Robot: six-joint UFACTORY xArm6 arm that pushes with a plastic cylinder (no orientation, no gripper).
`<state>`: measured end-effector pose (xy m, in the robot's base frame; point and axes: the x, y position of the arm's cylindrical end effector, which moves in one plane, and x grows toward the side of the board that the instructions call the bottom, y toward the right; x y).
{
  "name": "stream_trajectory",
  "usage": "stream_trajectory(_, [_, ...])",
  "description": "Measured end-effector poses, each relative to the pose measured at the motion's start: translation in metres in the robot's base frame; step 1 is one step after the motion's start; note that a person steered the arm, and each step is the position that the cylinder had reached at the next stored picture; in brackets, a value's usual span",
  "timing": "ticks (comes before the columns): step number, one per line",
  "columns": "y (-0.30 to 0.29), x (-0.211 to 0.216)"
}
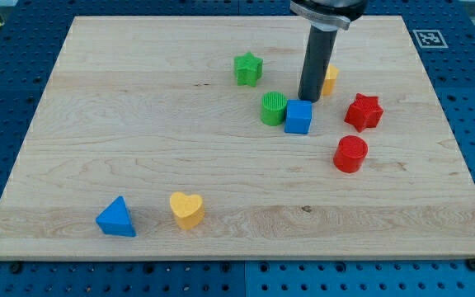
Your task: Place the cube parallel to the red circle
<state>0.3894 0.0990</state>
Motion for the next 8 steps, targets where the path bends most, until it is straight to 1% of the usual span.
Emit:
stream_trajectory(2, [-0.023, 0.008])
stream_trajectory(4, [-0.033, 0.036])
stream_trajectory(5, [-0.024, 0.044])
stream_trajectory(7, [0.017, 0.044])
stream_trajectory(8, [0.018, 0.044])
